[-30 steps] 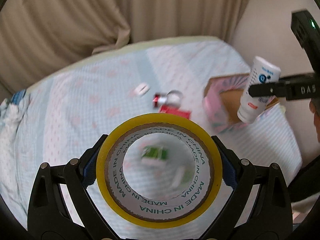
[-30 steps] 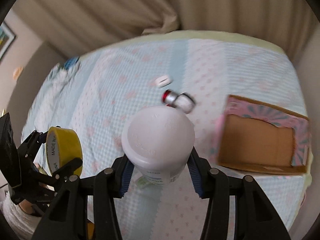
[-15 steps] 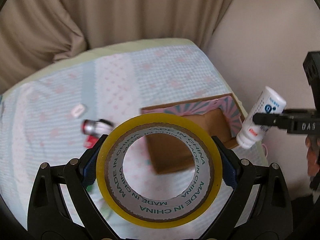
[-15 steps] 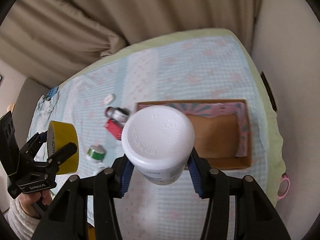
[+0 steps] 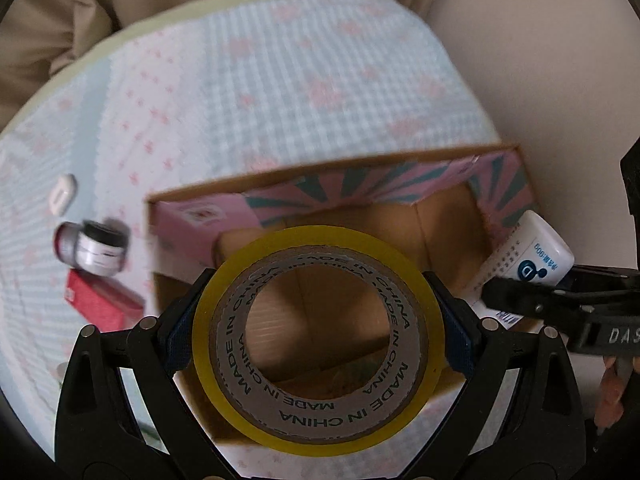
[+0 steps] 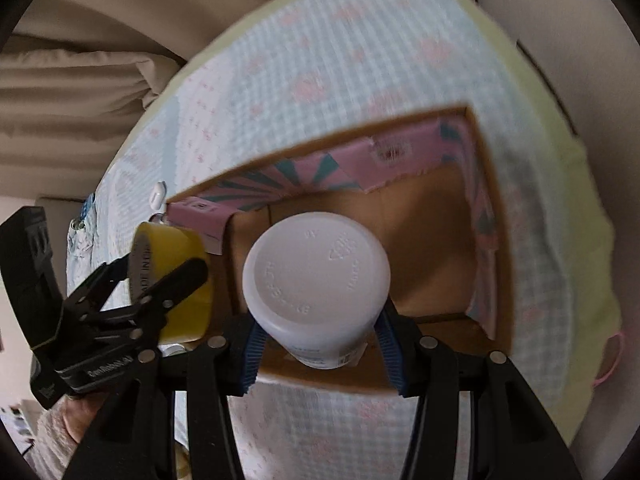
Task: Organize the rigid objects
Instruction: 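Carry tape and bottle into the pink box and open both tools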
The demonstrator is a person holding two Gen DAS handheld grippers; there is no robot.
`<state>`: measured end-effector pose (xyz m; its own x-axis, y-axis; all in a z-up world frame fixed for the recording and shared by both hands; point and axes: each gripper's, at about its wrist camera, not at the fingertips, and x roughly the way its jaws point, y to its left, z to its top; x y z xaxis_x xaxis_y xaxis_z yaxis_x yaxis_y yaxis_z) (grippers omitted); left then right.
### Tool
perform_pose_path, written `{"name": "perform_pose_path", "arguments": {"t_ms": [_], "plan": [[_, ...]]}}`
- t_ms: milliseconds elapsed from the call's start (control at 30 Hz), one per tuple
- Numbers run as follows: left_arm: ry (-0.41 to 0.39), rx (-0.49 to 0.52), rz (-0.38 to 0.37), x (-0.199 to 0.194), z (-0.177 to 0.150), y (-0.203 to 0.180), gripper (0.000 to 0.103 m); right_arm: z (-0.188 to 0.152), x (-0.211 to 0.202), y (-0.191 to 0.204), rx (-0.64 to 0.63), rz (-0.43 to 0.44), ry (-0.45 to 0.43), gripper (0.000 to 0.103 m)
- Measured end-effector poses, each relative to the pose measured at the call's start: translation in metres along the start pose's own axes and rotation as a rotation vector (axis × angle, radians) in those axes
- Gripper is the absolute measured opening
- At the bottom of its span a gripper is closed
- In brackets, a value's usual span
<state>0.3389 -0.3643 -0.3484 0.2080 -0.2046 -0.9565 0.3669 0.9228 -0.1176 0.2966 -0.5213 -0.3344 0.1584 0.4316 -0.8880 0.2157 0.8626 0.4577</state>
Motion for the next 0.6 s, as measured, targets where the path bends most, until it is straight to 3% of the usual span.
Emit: {"name": "perform_pose_path", "arguments": {"t_ms": [267,333,400,433,467,600], "plan": [[0.056,0.061,0.084,0.029,-0.003,-0.008,0.097,0.007,0.043,-0.013,0.018,-0.003,0.077,0.048],[0.061,0.059,0.099,0.026,-0.007,-0.004,0.103,0.01,0.045,-0.016,0.028,-0.046,0.057,0.072],[0.037,0.045,0.09,0.015,-0.01,0.001,0.103,0.014,0.044,-0.019,0.055,0.021,0.064,0.092],[0.031,0.042,0.094,0.011,-0.011,0.003,0.103,0.014,0.044,-0.019,0.054,0.049,0.069,0.093],[0.028,0.044,0.103,0.008,-0.011,0.004,0.103,0.013,0.045,-0.015,0.038,0.057,0.074,0.102],[0.023,0.059,0.123,0.002,-0.01,0.003,0.103,0.008,0.037,0.003,-0.077,-0.07,0.001,0.103]]}}
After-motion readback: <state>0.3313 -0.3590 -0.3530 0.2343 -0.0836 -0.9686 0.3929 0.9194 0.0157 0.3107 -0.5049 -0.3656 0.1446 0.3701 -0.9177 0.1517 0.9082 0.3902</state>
